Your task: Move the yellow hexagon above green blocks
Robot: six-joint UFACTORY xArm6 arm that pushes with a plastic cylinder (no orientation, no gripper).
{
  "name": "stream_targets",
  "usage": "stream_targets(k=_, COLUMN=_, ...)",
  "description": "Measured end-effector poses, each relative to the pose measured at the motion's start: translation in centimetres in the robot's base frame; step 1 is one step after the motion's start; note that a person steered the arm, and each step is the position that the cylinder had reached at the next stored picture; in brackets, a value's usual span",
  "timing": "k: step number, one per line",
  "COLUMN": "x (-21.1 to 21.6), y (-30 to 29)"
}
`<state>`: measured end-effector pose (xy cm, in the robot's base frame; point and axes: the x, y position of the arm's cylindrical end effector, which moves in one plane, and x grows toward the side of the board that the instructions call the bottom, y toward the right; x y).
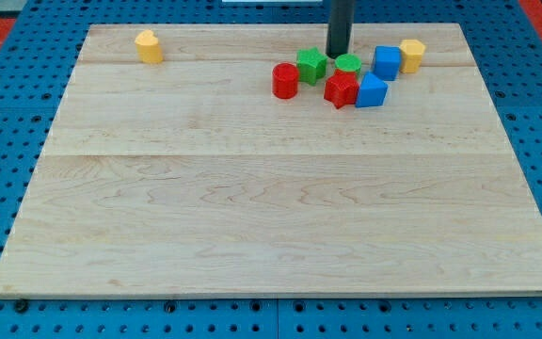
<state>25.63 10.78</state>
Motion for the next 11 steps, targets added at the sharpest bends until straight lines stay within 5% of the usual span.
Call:
stream_targets(k=3, x=-2.9, y=6.1)
stream_targets(k=4, x=-2.2, y=14.7)
stream_targets(k=5, x=1.8, y=15.4)
stream_targets(k=7, x=-3.6, y=3.8)
stream_targets(k=9, x=-3.1, y=9.2)
stream_targets(k=11, x=-0.5, y=1.6)
